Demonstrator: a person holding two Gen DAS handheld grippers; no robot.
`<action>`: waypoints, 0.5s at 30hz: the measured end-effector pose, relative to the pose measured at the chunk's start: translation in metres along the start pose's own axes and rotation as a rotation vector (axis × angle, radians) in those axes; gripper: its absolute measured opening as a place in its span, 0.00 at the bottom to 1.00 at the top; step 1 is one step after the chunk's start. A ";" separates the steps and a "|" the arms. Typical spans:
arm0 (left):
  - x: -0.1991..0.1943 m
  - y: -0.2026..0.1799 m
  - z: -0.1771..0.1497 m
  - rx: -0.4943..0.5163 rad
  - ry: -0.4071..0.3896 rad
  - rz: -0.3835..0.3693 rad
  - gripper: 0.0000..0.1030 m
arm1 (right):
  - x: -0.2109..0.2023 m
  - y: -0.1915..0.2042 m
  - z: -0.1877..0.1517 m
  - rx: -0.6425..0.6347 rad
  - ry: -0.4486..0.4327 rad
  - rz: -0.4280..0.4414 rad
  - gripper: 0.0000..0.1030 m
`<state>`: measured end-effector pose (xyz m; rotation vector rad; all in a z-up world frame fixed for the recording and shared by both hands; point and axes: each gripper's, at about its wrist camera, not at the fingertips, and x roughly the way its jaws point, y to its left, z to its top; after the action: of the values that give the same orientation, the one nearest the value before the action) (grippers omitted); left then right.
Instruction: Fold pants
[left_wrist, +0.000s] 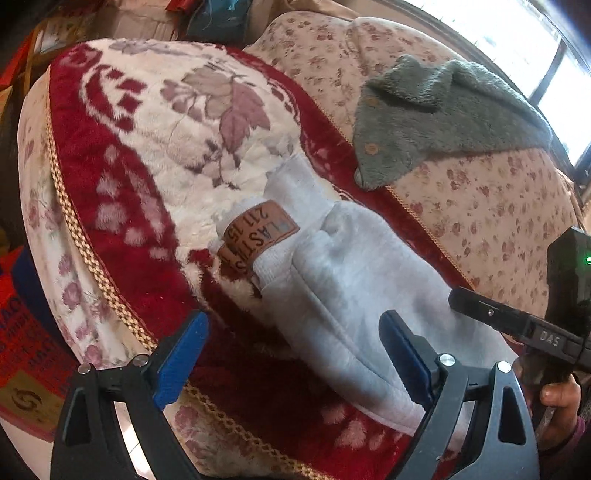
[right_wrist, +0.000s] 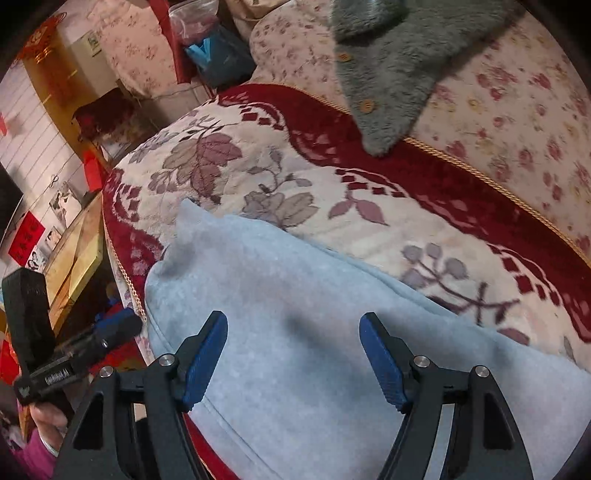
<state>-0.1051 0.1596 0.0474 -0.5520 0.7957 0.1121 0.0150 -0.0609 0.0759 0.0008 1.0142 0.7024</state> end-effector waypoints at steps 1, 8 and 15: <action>0.005 0.000 0.000 -0.005 0.007 -0.005 0.90 | 0.005 0.003 0.002 -0.003 0.006 0.009 0.77; 0.033 -0.004 0.010 -0.054 0.034 -0.051 0.90 | 0.034 0.000 0.007 -0.004 0.054 0.010 0.77; 0.060 -0.015 0.017 -0.057 0.076 -0.043 0.90 | 0.012 -0.010 0.006 -0.043 0.002 -0.068 0.76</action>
<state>-0.0475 0.1490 0.0216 -0.6298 0.8558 0.0752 0.0292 -0.0603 0.0664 -0.0710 0.9963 0.6622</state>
